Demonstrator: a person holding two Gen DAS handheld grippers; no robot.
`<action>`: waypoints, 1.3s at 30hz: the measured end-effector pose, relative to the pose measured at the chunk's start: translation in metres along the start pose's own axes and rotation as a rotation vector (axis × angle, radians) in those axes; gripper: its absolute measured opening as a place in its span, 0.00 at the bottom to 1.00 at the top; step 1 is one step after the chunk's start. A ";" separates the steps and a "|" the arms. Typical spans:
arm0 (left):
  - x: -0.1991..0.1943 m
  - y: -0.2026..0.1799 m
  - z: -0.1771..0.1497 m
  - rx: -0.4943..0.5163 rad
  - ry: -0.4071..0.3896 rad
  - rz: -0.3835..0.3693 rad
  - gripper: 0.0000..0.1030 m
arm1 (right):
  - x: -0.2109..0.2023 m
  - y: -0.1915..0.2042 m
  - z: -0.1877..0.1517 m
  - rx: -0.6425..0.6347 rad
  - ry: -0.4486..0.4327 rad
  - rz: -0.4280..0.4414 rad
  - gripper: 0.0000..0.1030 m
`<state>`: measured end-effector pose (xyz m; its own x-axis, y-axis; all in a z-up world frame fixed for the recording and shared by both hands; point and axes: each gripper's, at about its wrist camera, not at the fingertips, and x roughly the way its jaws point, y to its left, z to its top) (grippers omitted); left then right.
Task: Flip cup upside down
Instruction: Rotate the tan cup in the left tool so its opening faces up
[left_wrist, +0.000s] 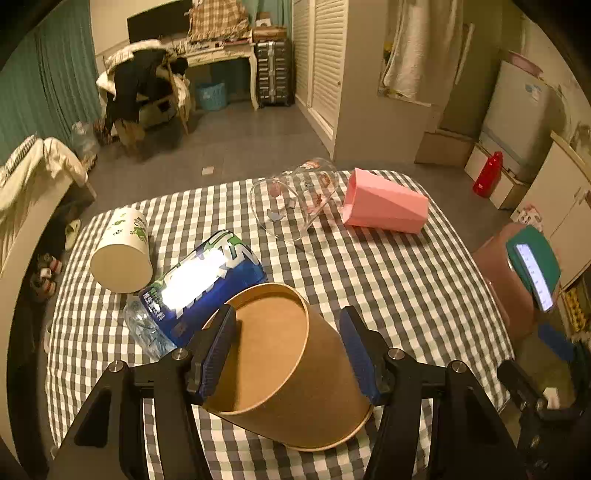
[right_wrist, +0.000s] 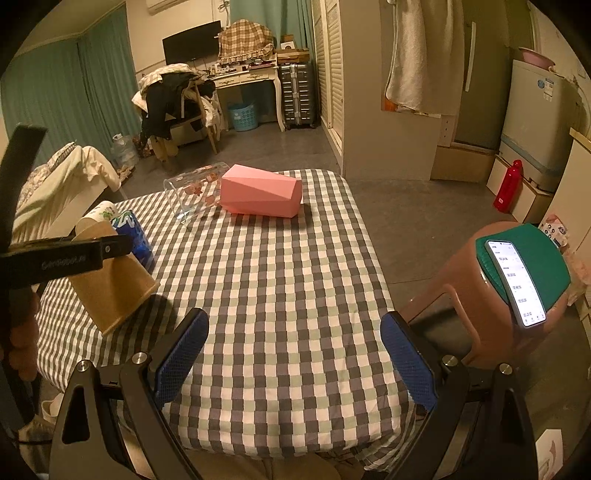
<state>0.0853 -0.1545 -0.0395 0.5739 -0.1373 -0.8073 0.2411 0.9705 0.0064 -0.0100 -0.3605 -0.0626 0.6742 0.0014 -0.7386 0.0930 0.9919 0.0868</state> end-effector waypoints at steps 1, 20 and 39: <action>-0.003 -0.003 -0.003 0.014 -0.008 -0.002 0.58 | 0.000 0.000 0.000 0.001 0.002 -0.001 0.92; -0.022 -0.027 -0.022 0.067 -0.053 -0.098 0.59 | -0.006 -0.011 -0.002 0.028 -0.001 -0.026 0.92; -0.071 0.000 -0.004 0.003 -0.194 -0.111 0.59 | -0.044 0.009 0.000 -0.004 -0.062 -0.030 0.92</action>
<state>0.0409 -0.1433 0.0155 0.6836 -0.2792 -0.6744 0.3136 0.9467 -0.0741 -0.0390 -0.3516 -0.0291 0.7153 -0.0359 -0.6979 0.1106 0.9919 0.0623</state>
